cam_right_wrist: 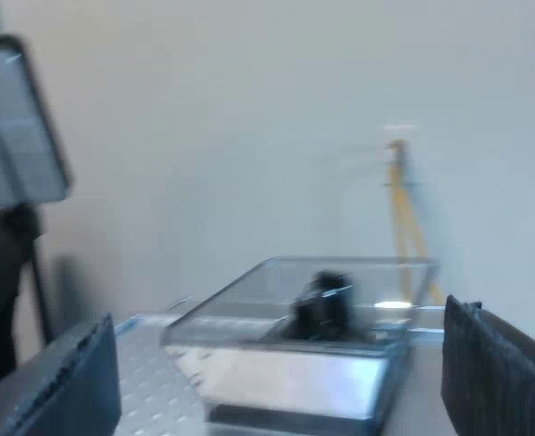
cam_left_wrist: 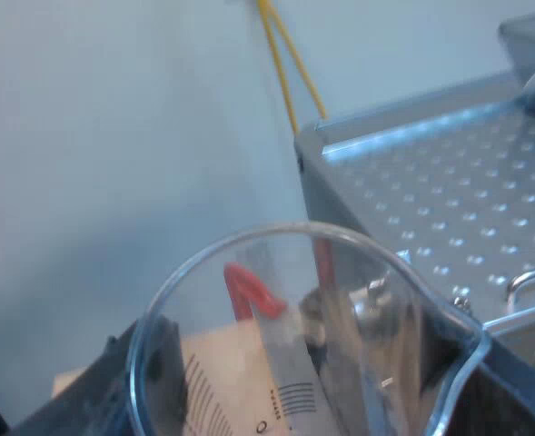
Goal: Pour the beans into the coffee machine
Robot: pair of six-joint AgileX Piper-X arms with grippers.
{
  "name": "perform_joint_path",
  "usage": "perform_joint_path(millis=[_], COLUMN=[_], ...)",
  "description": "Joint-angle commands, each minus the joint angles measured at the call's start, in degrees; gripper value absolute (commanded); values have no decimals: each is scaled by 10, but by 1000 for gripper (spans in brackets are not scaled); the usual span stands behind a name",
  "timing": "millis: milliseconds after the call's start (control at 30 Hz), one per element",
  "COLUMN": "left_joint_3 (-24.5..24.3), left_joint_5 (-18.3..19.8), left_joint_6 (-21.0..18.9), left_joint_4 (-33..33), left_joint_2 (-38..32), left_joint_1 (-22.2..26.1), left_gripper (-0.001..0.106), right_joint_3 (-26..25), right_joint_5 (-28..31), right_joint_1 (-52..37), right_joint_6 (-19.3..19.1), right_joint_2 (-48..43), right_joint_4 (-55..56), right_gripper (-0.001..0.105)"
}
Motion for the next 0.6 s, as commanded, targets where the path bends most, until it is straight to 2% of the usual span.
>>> perform_joint_path(millis=[33, 267, 333, 400, 533, 600], left_joint_3=[-27, -85, -148, -182, -262, -281], left_joint_5=[-5, -11, -12, -18, -71, -86], left_joint_6=[7, 16, 16, 18, 62, 74], left_joint_4=[-6, -6, -5, 4, 20, 20], left_joint_2=[7, 62, 121, 156, 227, 250], left_joint_1=[-22, -67, -99, -116, -171, -187], left_gripper=[1, 1, 1, 1, 1, 1], right_joint_3=[-6, -6, -6, -6, -6, -6], right_joint_5=[16, 16, 16, 16, 16, 16], right_joint_1=[0, 0, 0, 0, 0, 0], right_joint_6=[-8, -8, -8, -8, -8, -8], right_joint_2=[-11, -11, -11, -11, -11, -11], right_joint_4=[-3, -3, -3, -3, -3, -3], right_gripper=[74, 74, 74, 74, 74, 74])
